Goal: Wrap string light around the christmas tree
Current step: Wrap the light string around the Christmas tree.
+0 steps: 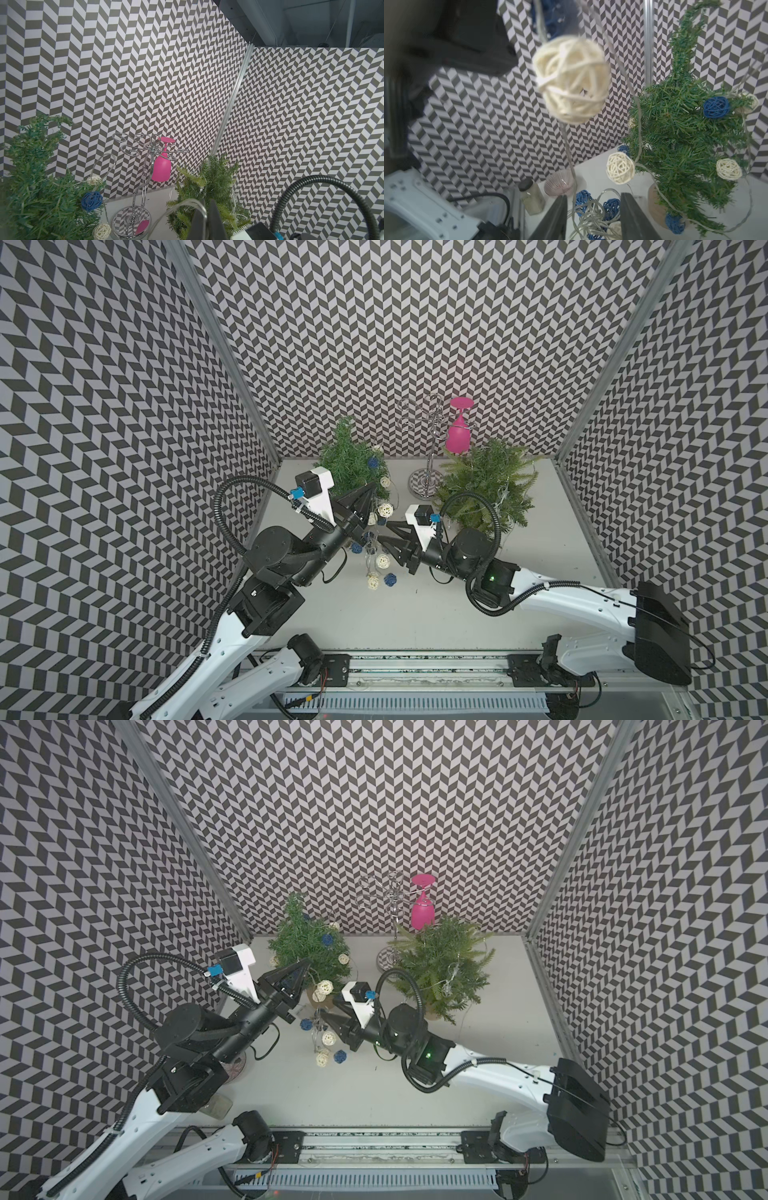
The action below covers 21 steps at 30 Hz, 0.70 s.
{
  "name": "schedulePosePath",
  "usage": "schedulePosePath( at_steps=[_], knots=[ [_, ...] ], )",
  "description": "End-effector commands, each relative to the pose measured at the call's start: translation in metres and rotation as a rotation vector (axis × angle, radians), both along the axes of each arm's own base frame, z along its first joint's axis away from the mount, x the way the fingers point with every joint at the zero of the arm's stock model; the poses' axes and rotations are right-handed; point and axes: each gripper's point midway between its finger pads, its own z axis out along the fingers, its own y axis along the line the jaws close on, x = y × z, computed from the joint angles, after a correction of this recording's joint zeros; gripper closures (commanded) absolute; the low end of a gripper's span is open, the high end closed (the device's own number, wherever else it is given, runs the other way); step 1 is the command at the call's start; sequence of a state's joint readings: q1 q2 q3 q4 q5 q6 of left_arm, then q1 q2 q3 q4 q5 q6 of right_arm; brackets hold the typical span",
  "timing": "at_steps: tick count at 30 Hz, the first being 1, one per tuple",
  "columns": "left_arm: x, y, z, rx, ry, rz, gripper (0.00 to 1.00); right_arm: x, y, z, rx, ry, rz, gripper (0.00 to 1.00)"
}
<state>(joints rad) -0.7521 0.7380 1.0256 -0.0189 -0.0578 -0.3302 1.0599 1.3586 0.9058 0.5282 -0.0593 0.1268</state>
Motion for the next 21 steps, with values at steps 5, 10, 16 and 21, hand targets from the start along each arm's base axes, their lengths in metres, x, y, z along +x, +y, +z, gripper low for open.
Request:
schedulePosePath(
  at_steps=[5,10,16,21],
  knots=[
    [-0.008,0.01,0.023,-0.015,-0.048,0.012,1.0,-0.015,0.009,0.045,0.093,-0.07,0.095,0.58],
    [-0.002,0.012,0.024,-0.004,-0.043,0.039,1.0,-0.027,-0.002,0.048,0.151,-0.041,0.129,0.46],
    [-0.002,0.007,0.028,-0.006,-0.05,0.02,1.0,-0.006,0.014,0.046,0.109,-0.029,0.063,0.45],
    [0.0,0.013,0.032,0.0,-0.053,0.048,1.0,0.003,0.015,0.042,0.111,-0.022,0.02,0.72]
  ],
)
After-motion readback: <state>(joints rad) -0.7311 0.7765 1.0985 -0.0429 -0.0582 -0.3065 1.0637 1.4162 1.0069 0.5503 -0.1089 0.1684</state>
